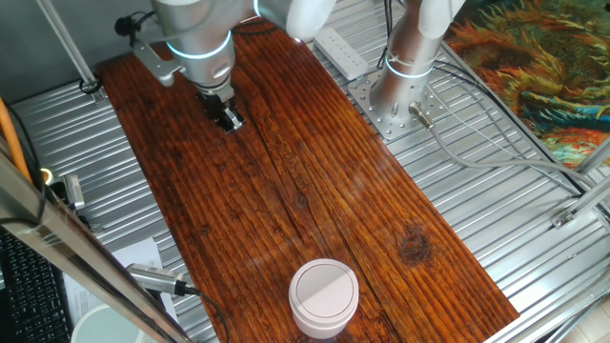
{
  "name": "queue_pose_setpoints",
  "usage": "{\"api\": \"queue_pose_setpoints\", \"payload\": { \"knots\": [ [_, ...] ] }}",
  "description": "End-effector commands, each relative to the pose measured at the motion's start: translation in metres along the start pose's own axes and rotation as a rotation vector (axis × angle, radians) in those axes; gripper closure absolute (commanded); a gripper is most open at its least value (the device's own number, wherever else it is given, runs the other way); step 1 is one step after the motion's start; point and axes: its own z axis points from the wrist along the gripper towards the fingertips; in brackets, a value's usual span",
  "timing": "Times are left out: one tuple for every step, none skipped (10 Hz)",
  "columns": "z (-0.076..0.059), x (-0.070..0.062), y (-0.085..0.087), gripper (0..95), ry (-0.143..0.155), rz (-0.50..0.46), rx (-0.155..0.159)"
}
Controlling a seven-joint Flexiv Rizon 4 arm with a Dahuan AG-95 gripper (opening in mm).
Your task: Put the garbage in the trash can
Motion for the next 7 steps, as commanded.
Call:
{"api": "queue_pose_setpoints", "payload": {
  "knots": [
    [-0.002, 0.0, -0.016, 95.0, 0.024, 0.179, -0.128],
    [-0.003, 0.0, -0.025, 95.0, 0.024, 0.166, -0.129],
    [-0.004, 0.003, -0.046, 95.0, 0.024, 0.134, -0.136],
    [-0.005, 0.005, -0.06, 95.0, 0.032, 0.115, -0.137],
    [-0.004, 0.007, -0.07, 95.0, 0.037, 0.1, -0.135],
    [-0.002, 0.009, -0.074, 95.0, 0.038, 0.091, -0.128],
    [0.0, 0.009, -0.078, 95.0, 0.034, 0.086, -0.119]
  ]
}}
